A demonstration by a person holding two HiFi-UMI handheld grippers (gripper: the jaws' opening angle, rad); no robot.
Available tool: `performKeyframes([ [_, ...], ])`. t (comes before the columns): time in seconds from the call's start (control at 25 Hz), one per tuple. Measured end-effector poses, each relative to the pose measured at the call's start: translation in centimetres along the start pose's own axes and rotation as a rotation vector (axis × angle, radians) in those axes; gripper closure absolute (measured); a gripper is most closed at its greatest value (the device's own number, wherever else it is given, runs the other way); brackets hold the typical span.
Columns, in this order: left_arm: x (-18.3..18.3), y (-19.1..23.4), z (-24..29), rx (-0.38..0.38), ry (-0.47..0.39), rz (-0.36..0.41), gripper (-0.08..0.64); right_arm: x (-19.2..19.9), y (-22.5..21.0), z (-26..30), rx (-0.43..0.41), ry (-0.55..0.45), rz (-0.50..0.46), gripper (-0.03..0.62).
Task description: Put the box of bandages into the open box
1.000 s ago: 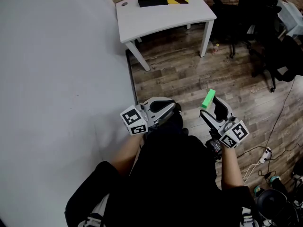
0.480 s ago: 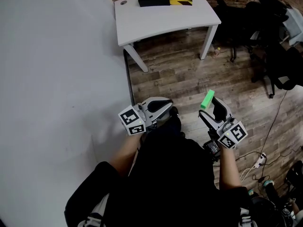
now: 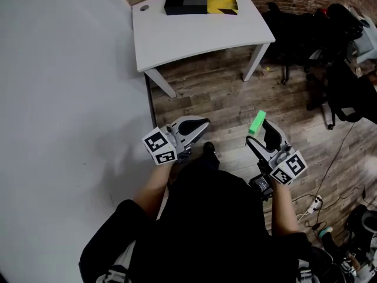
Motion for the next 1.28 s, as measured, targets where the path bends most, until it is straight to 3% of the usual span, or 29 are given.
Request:
performKeyframes([
  [0.44,-1.8,-0.8,-0.8,0.019,-0.032,0.016,0.543,-2.7,0.2,1.3,-0.001,-0.016,-0.036,0.261],
  [0.68,-3.8,5.0,0.2,0.022,-0.032,-0.015,0.543,-1.7,-3.9,5.9,0.014,0.01,-0.024,0.261],
  [1.28,-7.5,10.2,3.5,-0.031,-0.049,-0.014,0.543,-1.7,-11.5,10.6,-0.024,-0.005,-0.005,0.261],
])
Point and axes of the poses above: the fingertips, and each gripper's own axes: z forward along the fingers, y to its left, x out of its underside, the point moved 10 cm from there along -z, backward along the fingers, and after that the axes turned 15 degrees about -z, right-handed, at the moved point
